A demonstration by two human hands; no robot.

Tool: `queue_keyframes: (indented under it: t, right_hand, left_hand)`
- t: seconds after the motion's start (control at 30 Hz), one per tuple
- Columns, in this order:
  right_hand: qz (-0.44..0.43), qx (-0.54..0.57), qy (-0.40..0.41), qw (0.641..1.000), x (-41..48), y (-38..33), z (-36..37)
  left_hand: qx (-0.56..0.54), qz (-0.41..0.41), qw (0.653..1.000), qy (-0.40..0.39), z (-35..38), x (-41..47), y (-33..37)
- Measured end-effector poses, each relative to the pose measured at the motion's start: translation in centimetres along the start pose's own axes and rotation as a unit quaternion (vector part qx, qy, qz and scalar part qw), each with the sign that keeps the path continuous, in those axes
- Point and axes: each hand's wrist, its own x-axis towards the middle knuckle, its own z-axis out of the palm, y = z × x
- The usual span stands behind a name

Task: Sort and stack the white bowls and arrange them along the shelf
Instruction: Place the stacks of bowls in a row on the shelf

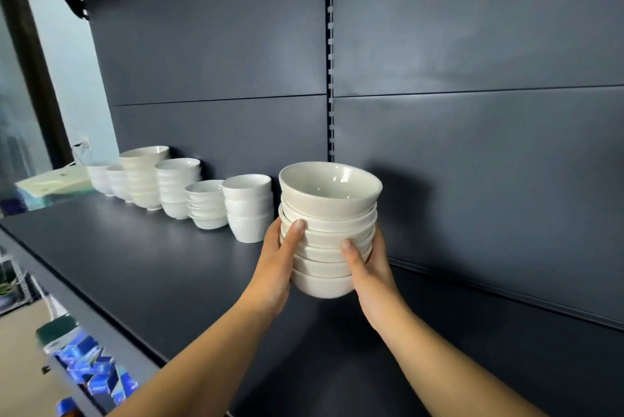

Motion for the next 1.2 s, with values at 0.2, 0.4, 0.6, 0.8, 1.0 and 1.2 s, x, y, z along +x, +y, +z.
queue_keyframes:
  t: [0.2, 0.4, 0.6, 0.8, 1.0, 1.2]
  right_hand:
    - [0.026, -0.033, 0.050, 0.998, 3.7, 5.0, 5.3]
    - [0.048, -0.087, 0.061, 0.993, 5.9, 8.2, 6.2]
    - [0.054, -0.109, 0.065, 0.990, 7.1, 9.4, 6.1]
    - [0.074, -0.172, 0.036, 0.982, 7.1, 9.7, 5.5]
    - [0.117, -0.189, -0.005, 0.975, 6.6, 9.5, 3.5]
    - [0.124, -0.201, 0.006, 0.972, 6.6, 10.0, 3.5]
  left_hand:
    - [-0.010, -0.033, 0.999, -0.009, -7.1, 5.4, -1.8]
    - [-0.027, -0.054, 0.998, -0.028, -9.9, 8.1, -4.7]
    - [-0.023, -0.054, 0.998, -0.034, -10.4, 9.6, -5.8]
    - [-0.025, -0.053, 0.998, -0.024, -10.3, 9.9, -5.4]
    - [0.013, -0.100, 0.993, -0.060, -11.6, 8.6, -5.2]
    - [0.129, -0.104, 0.982, -0.092, -13.3, 8.1, -5.6]
